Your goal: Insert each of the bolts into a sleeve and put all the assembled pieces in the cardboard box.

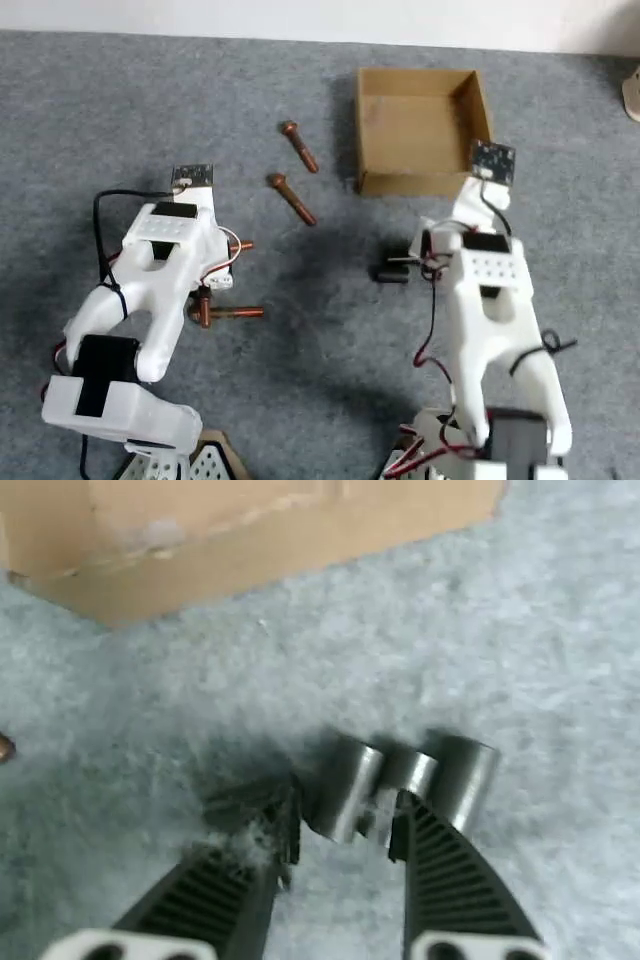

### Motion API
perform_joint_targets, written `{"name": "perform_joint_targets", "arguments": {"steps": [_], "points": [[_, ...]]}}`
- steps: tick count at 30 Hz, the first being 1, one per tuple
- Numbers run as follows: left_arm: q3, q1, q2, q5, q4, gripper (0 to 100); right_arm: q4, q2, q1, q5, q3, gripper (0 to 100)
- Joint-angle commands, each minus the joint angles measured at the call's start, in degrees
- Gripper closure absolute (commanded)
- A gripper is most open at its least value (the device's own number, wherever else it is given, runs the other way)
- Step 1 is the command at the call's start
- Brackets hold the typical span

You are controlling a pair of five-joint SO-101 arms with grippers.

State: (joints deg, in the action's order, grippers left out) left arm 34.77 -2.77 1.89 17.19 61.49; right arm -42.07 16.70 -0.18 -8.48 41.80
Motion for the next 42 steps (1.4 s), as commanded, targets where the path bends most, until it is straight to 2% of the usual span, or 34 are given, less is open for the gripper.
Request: {"name": "perform_joint_targets", "arguments": {"steps": [1, 10, 16, 20, 22, 25, 28, 33, 37, 42], "points": [[0.31, -0.66, -0.84, 0.18, -1.76, 99, 0.84, -4.97, -2.15, -1.85, -6.64, 84.7], [0.31, -0.66, -0.84, 0.18, -1.76, 99, 0.92, -18.77, -1.54, -7.3, -14.29, 84.7], [0.31, -0.66, -0.84, 0.18, -1.76, 99, 0.92, -21.49, -0.31, -7.38, -15.52, 84.7], [0.31, -0.66, -0.84, 0.18, -1.76, 99, 0.92, -21.49, 0.04, -10.11, -15.43, 84.7], [0.31, -0.66, -0.84, 0.18, -1.76, 99, 0.92, -21.58, 0.04, -10.11, -15.25, 86.8], [0.31, -0.66, -0.84, 0.18, -1.76, 99, 0.92, -21.58, 0.04, -10.02, -15.25, 96.7], [0.31, -0.66, -0.84, 0.18, -1.76, 99, 0.57, -21.32, -0.13, -5.71, -15.25, 97.9], [0.31, -0.66, -0.84, 0.18, -1.76, 99, -4.53, -21.49, -0.22, -2.2, -15.52, 86.7], [0.31, -0.66, -0.84, 0.18, -1.76, 99, -8.48, -21.49, -0.31, 2.46, -15.69, 86.8], [0.31, -0.66, -0.84, 0.18, -1.76, 99, -8.75, -21.58, -0.22, 4.31, -15.34, 86.8]]}}
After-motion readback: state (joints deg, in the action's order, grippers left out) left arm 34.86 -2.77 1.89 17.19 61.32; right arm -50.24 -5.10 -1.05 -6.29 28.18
